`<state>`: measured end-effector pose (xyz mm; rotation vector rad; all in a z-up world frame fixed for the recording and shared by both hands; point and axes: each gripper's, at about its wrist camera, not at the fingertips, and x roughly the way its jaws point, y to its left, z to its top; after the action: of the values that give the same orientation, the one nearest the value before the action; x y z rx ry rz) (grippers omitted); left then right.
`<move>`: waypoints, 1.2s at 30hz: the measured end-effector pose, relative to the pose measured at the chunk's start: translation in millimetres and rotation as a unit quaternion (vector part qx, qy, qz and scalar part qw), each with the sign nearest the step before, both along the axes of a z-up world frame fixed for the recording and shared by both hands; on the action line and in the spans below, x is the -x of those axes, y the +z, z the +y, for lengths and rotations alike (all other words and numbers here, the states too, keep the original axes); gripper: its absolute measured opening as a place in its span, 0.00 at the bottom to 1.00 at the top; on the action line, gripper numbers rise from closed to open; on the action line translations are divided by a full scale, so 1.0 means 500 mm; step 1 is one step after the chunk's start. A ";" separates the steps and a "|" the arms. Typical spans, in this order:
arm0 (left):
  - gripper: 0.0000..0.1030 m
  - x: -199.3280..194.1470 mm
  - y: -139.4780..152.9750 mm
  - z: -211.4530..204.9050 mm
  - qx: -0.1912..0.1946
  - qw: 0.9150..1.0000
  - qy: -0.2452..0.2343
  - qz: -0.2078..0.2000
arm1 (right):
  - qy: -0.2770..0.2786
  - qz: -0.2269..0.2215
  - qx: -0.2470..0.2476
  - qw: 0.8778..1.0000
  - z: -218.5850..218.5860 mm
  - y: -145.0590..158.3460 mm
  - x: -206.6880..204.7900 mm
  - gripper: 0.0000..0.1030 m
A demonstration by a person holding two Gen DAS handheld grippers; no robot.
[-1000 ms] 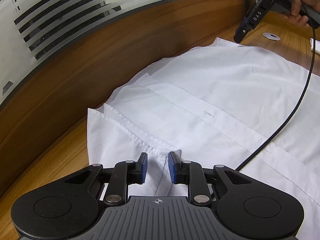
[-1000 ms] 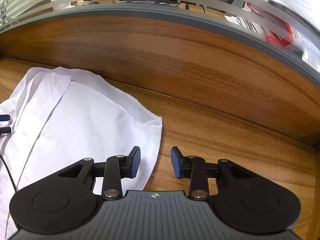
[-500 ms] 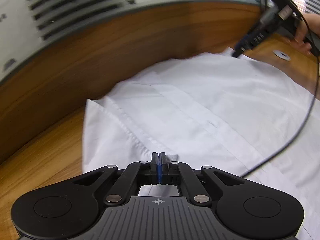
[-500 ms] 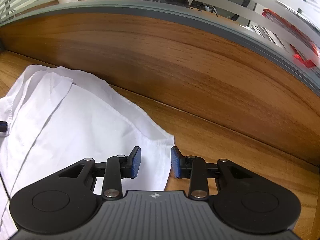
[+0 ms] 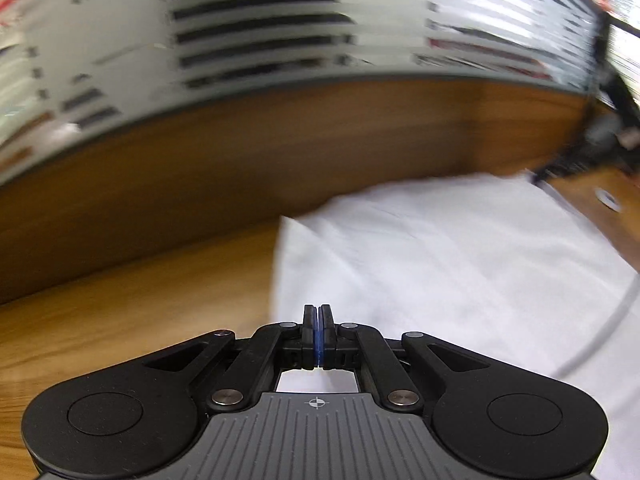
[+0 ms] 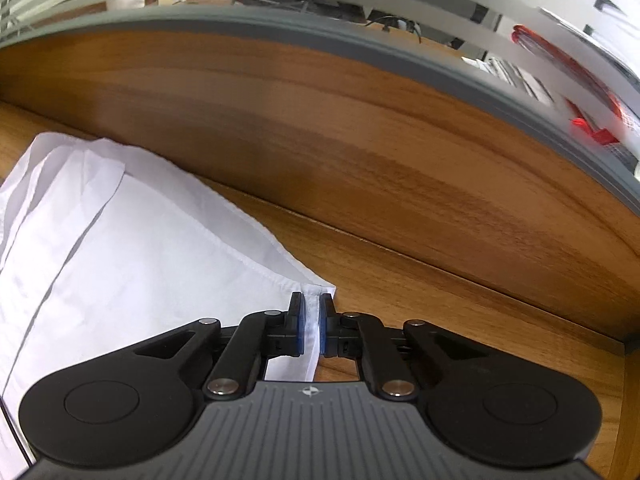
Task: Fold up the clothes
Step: 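Pinch the shirt side edge with the right gripper while the left gripper holds the shirt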
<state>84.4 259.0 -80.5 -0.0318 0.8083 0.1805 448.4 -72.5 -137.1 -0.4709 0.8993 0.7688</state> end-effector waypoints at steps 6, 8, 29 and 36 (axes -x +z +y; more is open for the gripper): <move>0.26 -0.024 -0.033 -0.064 0.003 0.998 -0.061 0.035 | 0.002 0.007 0.005 1.000 0.001 -0.001 0.000 0.07; 0.29 -0.035 -0.041 -0.069 0.000 0.997 -0.061 0.041 | 0.006 0.005 0.007 1.000 0.005 -0.001 0.004 0.07; 0.28 -0.046 -0.062 -0.057 0.014 0.997 -0.066 0.041 | 0.007 0.026 -0.004 1.000 0.002 -0.021 0.001 0.07; 0.08 -0.037 -0.065 -0.064 0.012 0.998 -0.049 0.022 | 0.001 0.025 -0.011 1.000 -0.002 -0.016 -0.002 0.07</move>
<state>103.1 226.9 -113.1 -0.0097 0.8535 0.0785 449.4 -73.6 -145.1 -0.4349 0.9350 0.7948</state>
